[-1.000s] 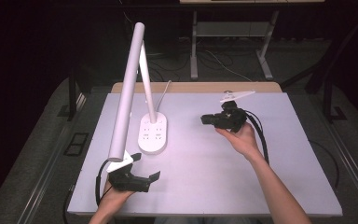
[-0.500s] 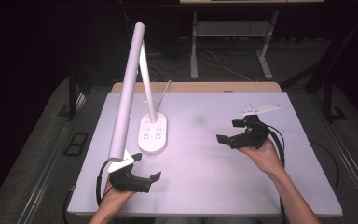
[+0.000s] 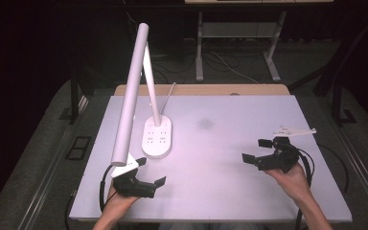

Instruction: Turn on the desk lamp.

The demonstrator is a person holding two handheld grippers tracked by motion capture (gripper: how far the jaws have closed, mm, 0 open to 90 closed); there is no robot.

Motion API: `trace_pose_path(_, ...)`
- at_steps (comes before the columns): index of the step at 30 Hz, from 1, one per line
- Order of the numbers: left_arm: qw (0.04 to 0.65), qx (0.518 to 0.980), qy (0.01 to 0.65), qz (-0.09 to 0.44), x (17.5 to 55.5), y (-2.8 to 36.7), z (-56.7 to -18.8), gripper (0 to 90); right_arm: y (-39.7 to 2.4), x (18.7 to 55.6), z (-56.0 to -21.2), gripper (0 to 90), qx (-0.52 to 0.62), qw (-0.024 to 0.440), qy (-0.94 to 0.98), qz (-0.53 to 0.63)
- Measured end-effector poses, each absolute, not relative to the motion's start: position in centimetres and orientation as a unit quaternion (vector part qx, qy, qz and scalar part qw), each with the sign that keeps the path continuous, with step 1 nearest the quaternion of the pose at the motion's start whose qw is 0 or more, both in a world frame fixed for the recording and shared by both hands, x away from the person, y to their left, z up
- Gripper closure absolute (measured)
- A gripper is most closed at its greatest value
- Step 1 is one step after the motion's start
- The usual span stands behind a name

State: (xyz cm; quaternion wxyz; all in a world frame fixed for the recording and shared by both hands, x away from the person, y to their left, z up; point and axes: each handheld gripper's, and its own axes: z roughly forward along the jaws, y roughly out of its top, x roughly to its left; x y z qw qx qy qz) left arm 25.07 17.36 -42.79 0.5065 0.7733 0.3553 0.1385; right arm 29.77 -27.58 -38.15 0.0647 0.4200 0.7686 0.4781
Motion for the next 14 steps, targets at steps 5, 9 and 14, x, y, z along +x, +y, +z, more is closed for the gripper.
trace_pose_path(5,0.506,0.773,0.355,0.139,25.0,17.3,-42.8,0.0,-28.8,28.0,-39.1,0.0,0.433,0.067,0.76,0.48)
trace_pose_path(9,0.506,0.773,0.356,0.138,25.1,17.3,-42.8,0.0,-29.5,26.5,-40.1,0.0,0.441,0.073,0.753,0.483)
trace_pose_path(14,0.507,0.772,0.358,0.138,25.2,17.3,-42.8,0.0,-30.0,25.3,-41.2,0.0,0.445,0.081,0.752,0.48)
